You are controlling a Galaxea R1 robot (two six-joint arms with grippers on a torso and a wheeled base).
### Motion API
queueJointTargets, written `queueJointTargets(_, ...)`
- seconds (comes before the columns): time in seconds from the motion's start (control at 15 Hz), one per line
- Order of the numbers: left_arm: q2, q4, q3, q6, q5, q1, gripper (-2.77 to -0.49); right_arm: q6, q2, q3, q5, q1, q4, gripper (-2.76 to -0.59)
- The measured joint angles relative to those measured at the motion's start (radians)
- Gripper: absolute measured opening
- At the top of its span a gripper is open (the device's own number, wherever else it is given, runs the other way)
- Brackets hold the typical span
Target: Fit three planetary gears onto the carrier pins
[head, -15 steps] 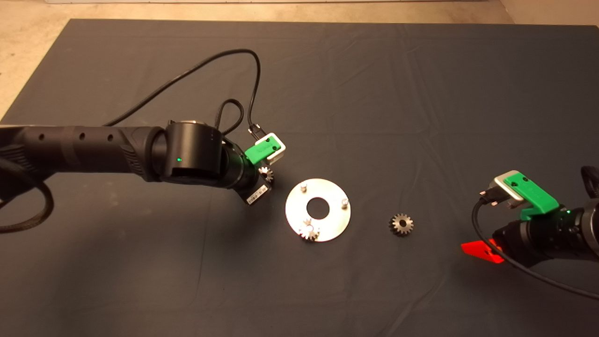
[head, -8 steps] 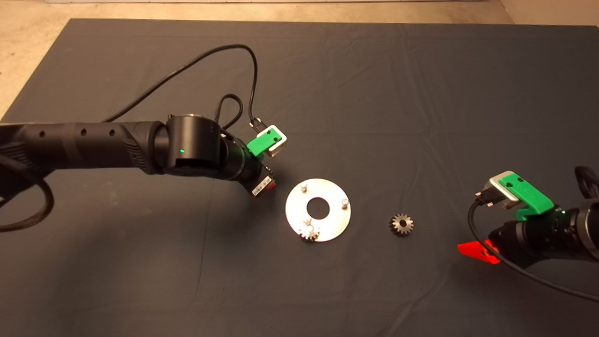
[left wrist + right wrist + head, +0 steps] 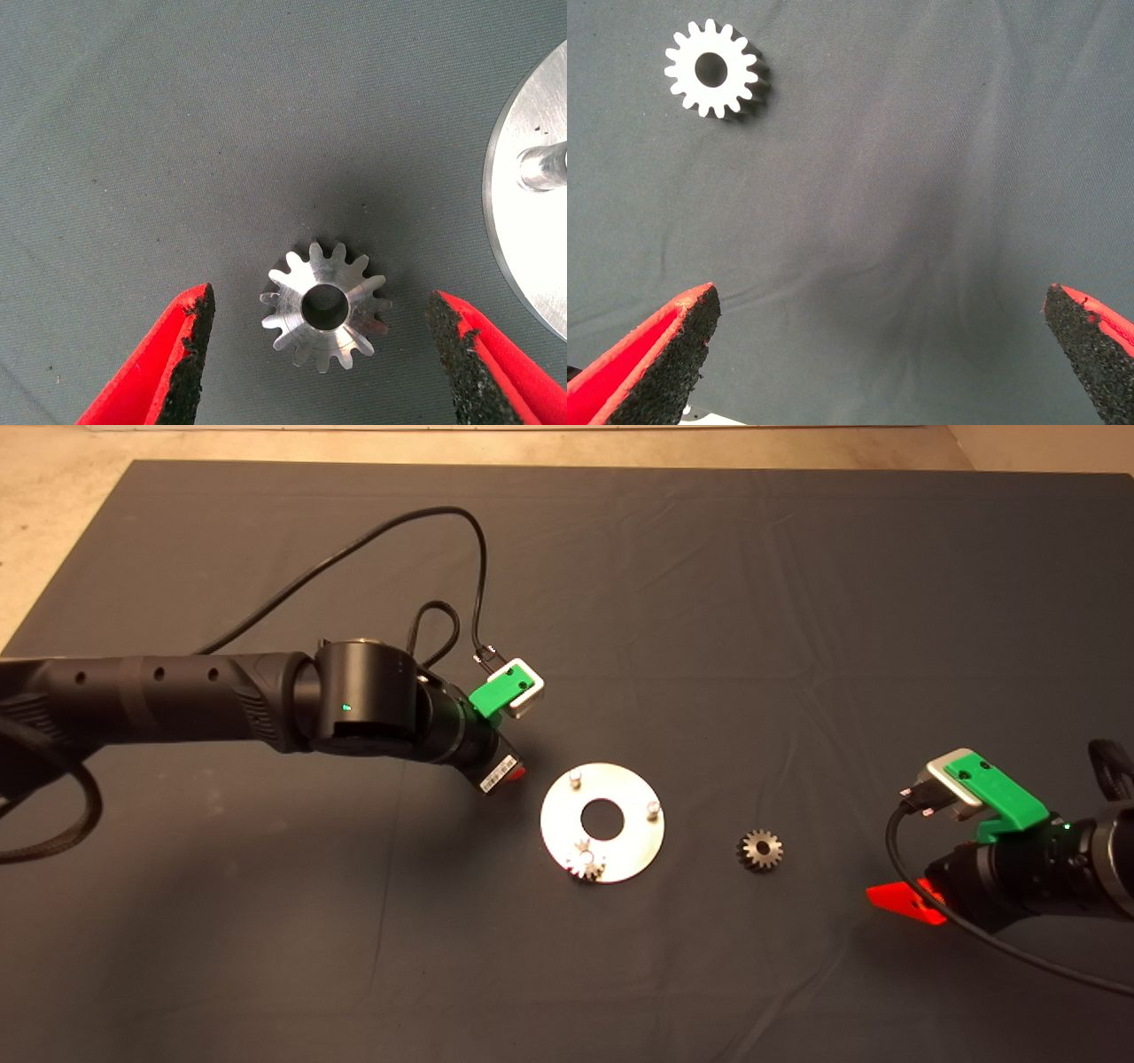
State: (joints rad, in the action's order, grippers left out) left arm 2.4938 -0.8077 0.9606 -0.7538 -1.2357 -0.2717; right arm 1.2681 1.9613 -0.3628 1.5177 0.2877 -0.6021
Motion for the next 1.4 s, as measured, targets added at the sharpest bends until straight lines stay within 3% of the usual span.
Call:
queueJointTargets(0.33,0.0,0.0,0.0,0.0,0.005,0.005,-1.62,0.0,0.0,0.0,0.0,0.0,0.0,-0.63)
queueJointTargets(0.6,0.0,-0.001,0.0,0.001,0.032,0.031,-1.62,-0.001,0.0,0.0,0.0,0.0,0.0,-0.63)
queueJointTargets(1.2,-0.007,-0.001,0.002,0.0,0.038,0.033,-1.62,-0.003,0.0,0.0,-0.001,0.0,0.0,-0.63)
queueJointTargets(1.4,-0.009,-0.004,0.023,0.001,0.06,0.053,-1.62,-0.003,0.0,0.0,-0.003,0.0,0.0,-0.63)
